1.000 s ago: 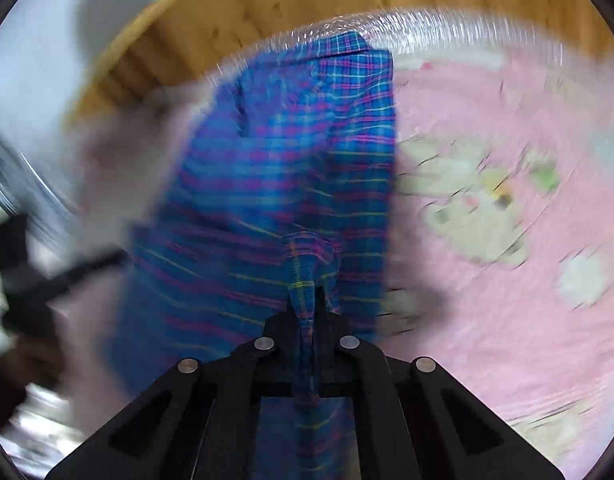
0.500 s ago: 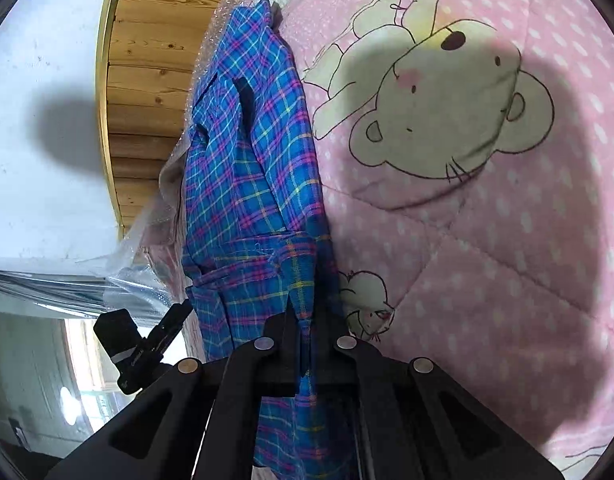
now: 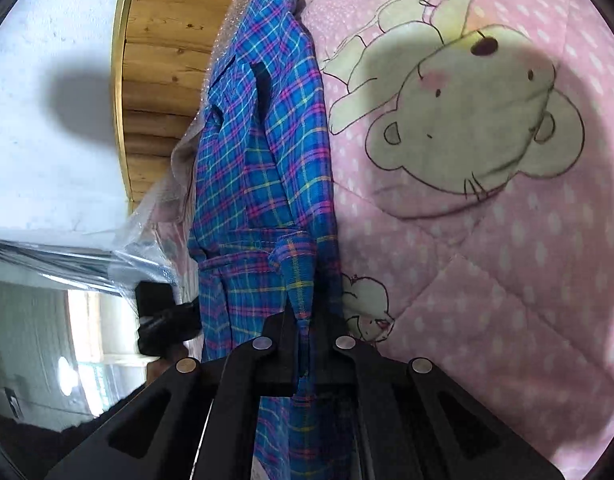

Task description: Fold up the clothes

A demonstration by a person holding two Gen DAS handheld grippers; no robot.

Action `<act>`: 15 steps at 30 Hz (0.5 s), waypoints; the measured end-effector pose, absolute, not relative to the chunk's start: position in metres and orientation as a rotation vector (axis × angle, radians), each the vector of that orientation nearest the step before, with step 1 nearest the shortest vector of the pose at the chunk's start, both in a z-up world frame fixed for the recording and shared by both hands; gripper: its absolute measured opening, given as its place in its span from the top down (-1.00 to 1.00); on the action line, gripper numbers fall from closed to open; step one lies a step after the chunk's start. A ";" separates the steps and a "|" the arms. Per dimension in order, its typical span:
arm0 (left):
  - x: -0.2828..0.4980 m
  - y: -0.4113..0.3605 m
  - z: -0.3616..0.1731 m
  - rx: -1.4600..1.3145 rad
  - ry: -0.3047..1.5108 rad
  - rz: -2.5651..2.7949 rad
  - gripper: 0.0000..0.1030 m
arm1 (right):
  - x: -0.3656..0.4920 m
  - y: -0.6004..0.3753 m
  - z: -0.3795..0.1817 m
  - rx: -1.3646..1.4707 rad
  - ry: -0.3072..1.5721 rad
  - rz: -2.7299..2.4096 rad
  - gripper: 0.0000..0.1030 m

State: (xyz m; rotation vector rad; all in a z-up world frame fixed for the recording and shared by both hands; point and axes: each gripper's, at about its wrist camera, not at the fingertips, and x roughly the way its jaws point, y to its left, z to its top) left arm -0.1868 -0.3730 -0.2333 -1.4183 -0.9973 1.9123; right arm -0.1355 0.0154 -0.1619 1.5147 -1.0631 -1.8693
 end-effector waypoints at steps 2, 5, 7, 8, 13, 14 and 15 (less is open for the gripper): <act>-0.192 -0.386 -0.252 -1.442 -1.118 1.831 0.87 | -0.137 0.012 -0.143 1.529 -0.935 -1.950 0.53; -0.194 -0.382 -0.234 -1.476 -0.986 1.882 0.84 | -0.135 0.017 -0.103 1.488 -0.714 -2.199 -0.30; -0.195 -0.382 -0.217 -1.467 -0.893 1.928 0.71 | -0.131 0.022 -0.086 1.486 -0.633 -2.306 -0.30; -0.196 -0.382 -0.208 -1.460 -0.848 1.951 0.63 | -0.128 0.024 -0.077 1.482 -0.597 -2.352 -0.25; -0.202 -0.385 -0.195 -1.414 -0.787 1.988 0.39 | -0.124 0.006 -0.079 1.533 -0.560 -2.322 0.62; -0.208 -0.383 -0.200 -1.451 -0.752 1.981 0.39 | -0.129 -0.001 -0.096 1.623 -0.530 -2.284 0.62; -0.213 -0.381 -0.206 -1.489 -0.717 1.973 0.39 | -0.135 -0.008 -0.115 1.731 -0.469 -2.229 0.63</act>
